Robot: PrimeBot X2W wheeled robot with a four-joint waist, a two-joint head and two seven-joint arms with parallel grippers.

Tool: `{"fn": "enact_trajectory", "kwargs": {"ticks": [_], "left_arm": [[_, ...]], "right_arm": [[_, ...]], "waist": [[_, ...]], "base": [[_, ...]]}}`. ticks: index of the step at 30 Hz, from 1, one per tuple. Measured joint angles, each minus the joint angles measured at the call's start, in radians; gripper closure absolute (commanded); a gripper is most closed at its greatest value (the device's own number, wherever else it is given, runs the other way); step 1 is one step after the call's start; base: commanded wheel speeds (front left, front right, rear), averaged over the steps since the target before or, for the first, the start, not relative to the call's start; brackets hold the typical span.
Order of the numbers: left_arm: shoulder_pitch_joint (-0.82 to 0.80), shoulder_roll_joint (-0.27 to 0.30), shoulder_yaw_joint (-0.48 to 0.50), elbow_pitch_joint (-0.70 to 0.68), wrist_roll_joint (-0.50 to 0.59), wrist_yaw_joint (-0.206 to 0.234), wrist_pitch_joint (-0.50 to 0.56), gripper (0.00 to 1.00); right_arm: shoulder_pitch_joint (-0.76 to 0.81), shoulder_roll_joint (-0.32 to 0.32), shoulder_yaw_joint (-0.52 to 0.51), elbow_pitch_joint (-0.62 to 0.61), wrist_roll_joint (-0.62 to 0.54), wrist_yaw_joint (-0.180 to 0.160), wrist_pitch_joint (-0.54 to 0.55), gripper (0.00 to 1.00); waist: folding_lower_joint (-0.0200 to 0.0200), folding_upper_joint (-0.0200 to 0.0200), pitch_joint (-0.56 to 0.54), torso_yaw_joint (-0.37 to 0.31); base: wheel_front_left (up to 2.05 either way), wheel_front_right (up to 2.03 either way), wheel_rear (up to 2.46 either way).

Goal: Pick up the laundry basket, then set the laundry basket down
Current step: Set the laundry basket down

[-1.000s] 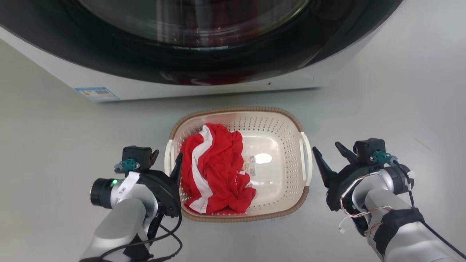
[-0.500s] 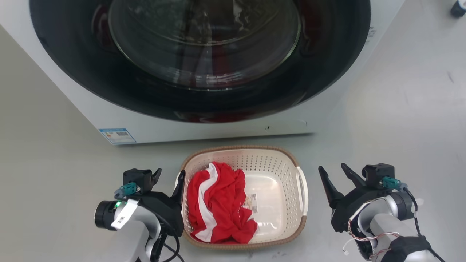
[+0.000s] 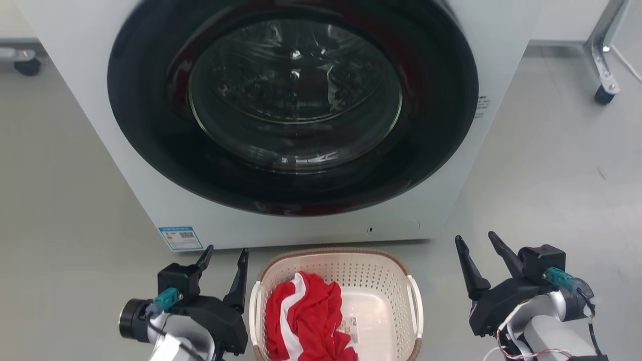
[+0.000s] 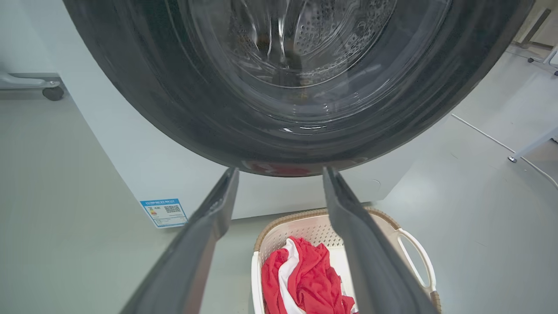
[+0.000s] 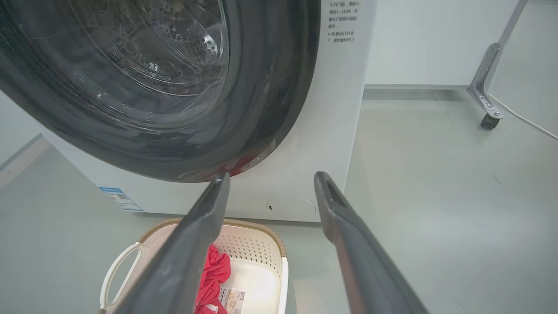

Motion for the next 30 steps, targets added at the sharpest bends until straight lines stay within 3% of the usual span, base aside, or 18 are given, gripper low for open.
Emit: {"fn": "enact_trajectory", "kwargs": {"ticks": [15,24,30], "left_arm": [[0.278,0.078,0.051,-0.415,0.090,0.090,0.000,0.00],[0.396,0.097,0.111,-0.567,0.101,0.117,0.000,0.00],[0.451,0.098,0.137,-0.621,0.108,0.125,0.000,0.00]], "right_arm": [[0.235,-0.068,-0.062,-0.378,-0.085,-0.092,0.000,0.00],[0.371,-0.086,-0.138,-0.533,-0.128,-0.119,0.000,0.00],[0.435,-0.088,-0.175,-0.597,-0.140,-0.119,0.000,0.00]], "waist": [[0.0001,0.0000,-0.122,-0.005],[0.0002,0.0001,-0.143,-0.018],[0.0002,0.0001,-0.144,-0.020]], "base": [[0.00,0.00,0.00],[0.00,0.00,0.00],[0.00,0.00,0.00]]}}
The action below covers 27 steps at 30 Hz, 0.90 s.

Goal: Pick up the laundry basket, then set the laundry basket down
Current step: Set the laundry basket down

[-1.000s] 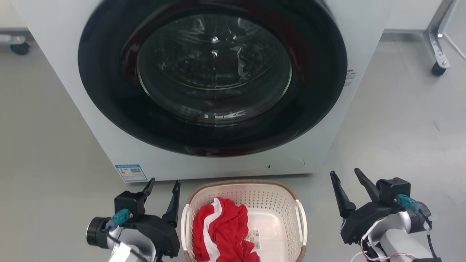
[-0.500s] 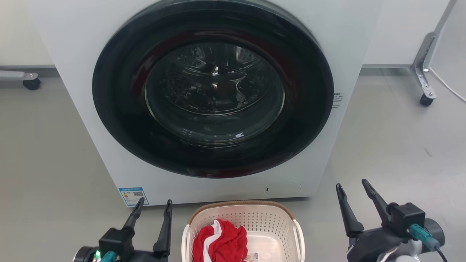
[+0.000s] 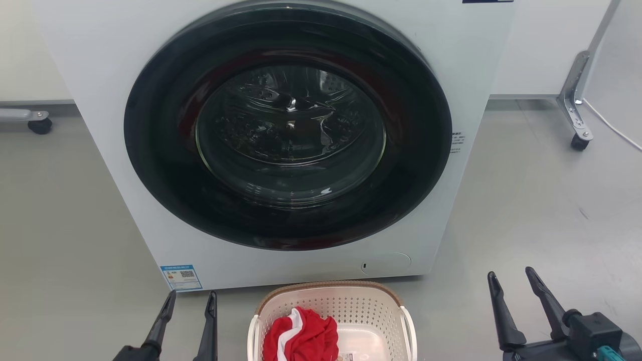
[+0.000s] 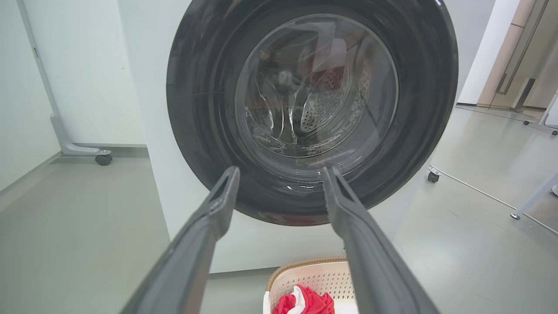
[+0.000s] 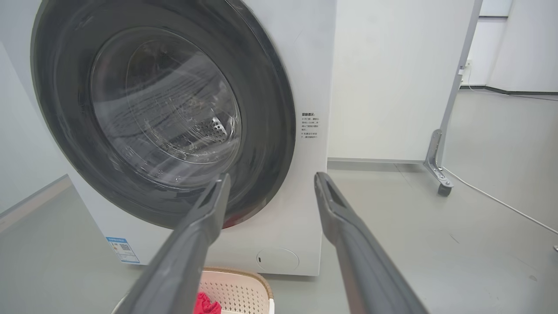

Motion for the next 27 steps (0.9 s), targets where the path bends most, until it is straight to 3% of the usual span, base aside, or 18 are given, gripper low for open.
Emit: {"fn": "enact_trajectory", "kwargs": {"ticks": [9,27], "left_arm": [[0.057,0.000,0.043,-0.040,0.007,0.007,0.019,0.00],[0.076,-0.019,0.067,-0.081,0.045,0.008,0.104,0.00]], "right_arm": [[0.071,0.035,-0.103,-0.044,-0.054,0.000,0.000,0.00],[0.097,0.082,-0.152,-0.104,-0.123,0.000,0.017,0.00]], "waist": [[0.0000,0.0000,0.000,-0.001],[0.0000,0.0000,0.008,0.000]], "base": [[0.00,0.00,0.00],[0.00,0.00,0.00]]}}
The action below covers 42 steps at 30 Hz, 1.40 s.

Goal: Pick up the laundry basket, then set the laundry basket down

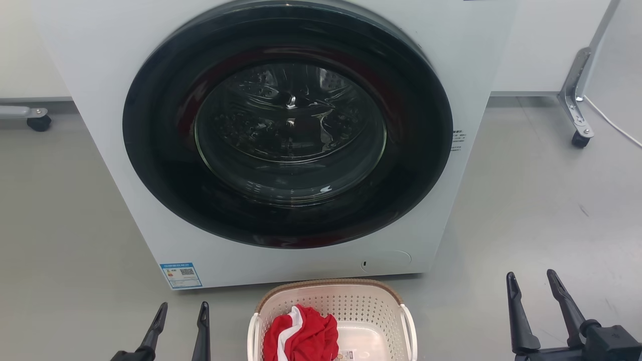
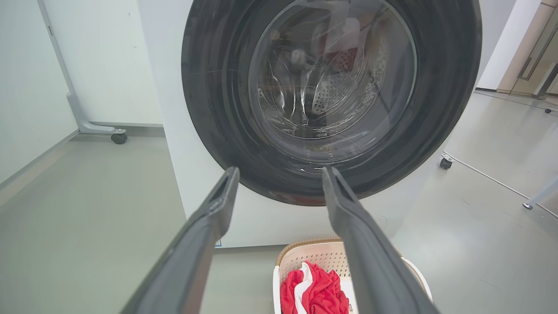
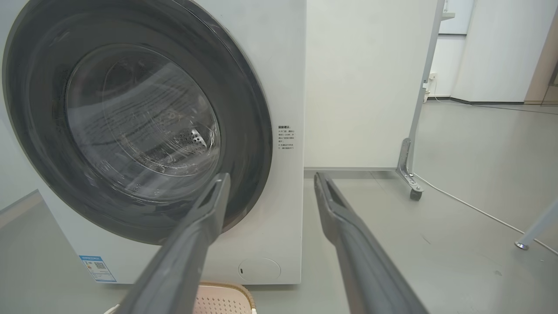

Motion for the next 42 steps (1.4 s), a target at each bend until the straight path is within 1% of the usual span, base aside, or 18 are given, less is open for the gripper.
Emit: {"fn": "enact_trajectory", "kwargs": {"ticks": [6,7,11,14,18,30,40,42], "left_arm": [[0.002,-0.013,0.009,-0.012,0.014,0.000,0.022,0.00],[0.002,-0.014,0.010,-0.013,0.018,0.000,0.023,1.00],[0.012,-0.022,0.002,0.026,0.015,-0.001,0.030,1.00],[0.018,-0.025,0.007,0.034,0.003,-0.003,0.030,1.00],[0.017,-0.030,0.020,0.040,-0.023,-0.011,0.040,1.00],[-0.001,-0.044,0.061,0.066,-0.191,-0.038,0.070,1.00],[-0.024,-0.057,0.093,0.089,-0.315,-0.063,0.093,1.00],[-0.025,-0.058,0.100,0.096,-0.333,-0.064,0.101,1.00]], "right_arm": [[0.008,0.008,-0.011,-0.011,-0.022,0.000,0.015,0.00],[0.008,0.010,-0.013,-0.012,-0.025,0.000,0.020,1.00],[0.024,0.026,-0.003,0.027,-0.025,0.001,0.020,1.00],[0.030,0.033,-0.009,0.034,-0.018,0.003,0.026,1.00],[0.029,0.036,-0.024,0.042,0.024,0.011,0.036,1.00],[0.007,0.057,-0.065,0.069,0.190,0.040,0.077,1.00],[-0.013,0.073,-0.100,0.096,0.326,0.064,0.110,1.00],[-0.013,0.076,-0.107,0.102,0.352,0.065,0.118,1.00]], "waist": [[0.0000,0.0001,0.001,0.001],[0.0000,0.0001,0.001,0.001],[0.0000,0.0001,0.001,0.001],[0.0000,0.0001,0.002,0.001],[0.0000,0.0001,0.005,0.000],[0.0000,0.0001,0.010,0.000],[0.0000,0.0001,0.014,-0.001],[0.0000,0.0001,0.015,-0.001]], "base": [[0.00,0.00,0.00],[0.00,0.00,0.00],[0.00,0.00,0.00],[0.00,0.00,0.00],[0.00,0.00,0.00],[0.00,0.00,0.00],[0.00,0.00,0.00],[0.00,0.00,0.00]]}}
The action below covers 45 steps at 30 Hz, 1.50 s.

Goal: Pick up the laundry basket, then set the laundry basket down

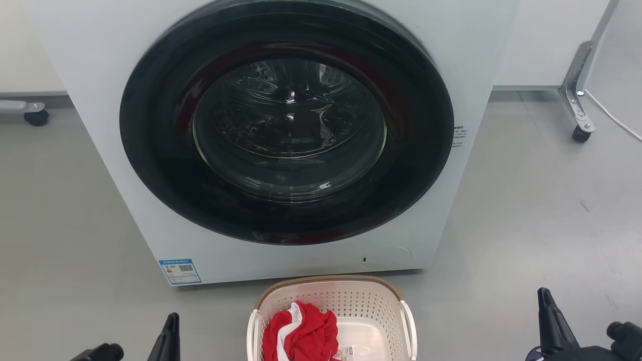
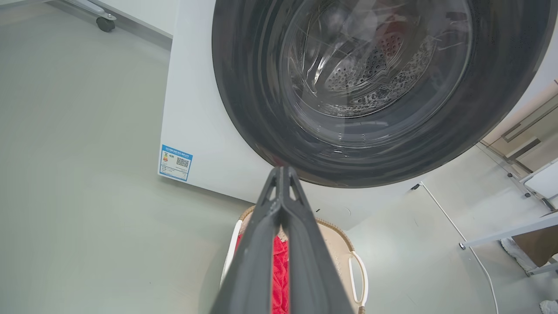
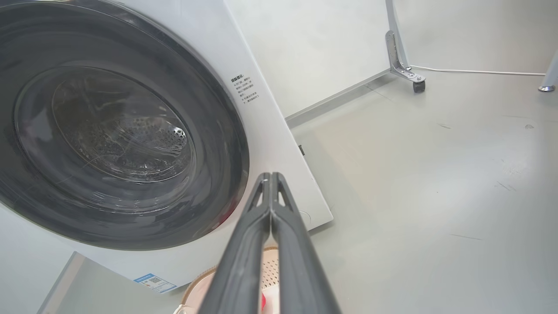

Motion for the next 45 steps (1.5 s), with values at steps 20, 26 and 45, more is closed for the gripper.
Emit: {"fn": "enact_trajectory", "kwargs": {"ticks": [20,26,45], "left_arm": [[-0.046,-0.024,0.063,0.048,-0.246,-0.050,0.044,1.00],[-0.063,-0.034,0.084,0.066,-0.325,-0.065,0.062,1.00],[-0.107,-0.057,0.139,0.111,-0.549,-0.107,0.098,1.00]], "right_arm": [[-0.043,0.032,-0.068,0.052,0.258,0.051,0.066,1.00],[-0.057,0.045,-0.091,0.070,0.349,0.065,0.088,1.00],[-0.093,0.071,-0.151,0.117,0.578,0.109,0.142,1.00]], "waist": [[0.0000,0.0000,0.008,-0.001],[0.0000,0.0000,0.011,-0.001],[0.0000,-0.0001,0.018,-0.002]], "base": [[0.00,0.00,0.00],[0.00,0.00,0.00],[0.00,0.00,0.00]]}}
